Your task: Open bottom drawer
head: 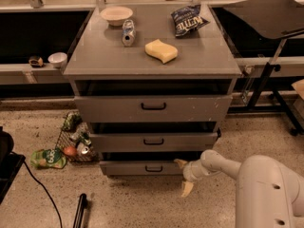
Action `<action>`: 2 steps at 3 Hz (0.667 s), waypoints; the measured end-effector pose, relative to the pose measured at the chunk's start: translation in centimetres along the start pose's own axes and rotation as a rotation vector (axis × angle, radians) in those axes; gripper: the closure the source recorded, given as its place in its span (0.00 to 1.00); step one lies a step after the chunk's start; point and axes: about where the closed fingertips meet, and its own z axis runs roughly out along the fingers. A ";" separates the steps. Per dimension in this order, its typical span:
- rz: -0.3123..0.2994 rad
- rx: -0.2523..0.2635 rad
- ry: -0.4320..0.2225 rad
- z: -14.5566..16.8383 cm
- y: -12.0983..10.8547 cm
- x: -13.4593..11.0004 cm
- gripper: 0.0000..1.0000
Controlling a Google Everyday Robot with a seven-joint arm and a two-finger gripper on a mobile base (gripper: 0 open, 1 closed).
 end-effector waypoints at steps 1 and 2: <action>-0.018 0.008 0.003 1.4 -1.0 0.3 0.00; -0.027 0.011 0.008 2.5 -2.0 0.7 0.00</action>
Offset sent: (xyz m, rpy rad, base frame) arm 0.0443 0.0098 -0.0277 -0.0201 -0.0431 0.0162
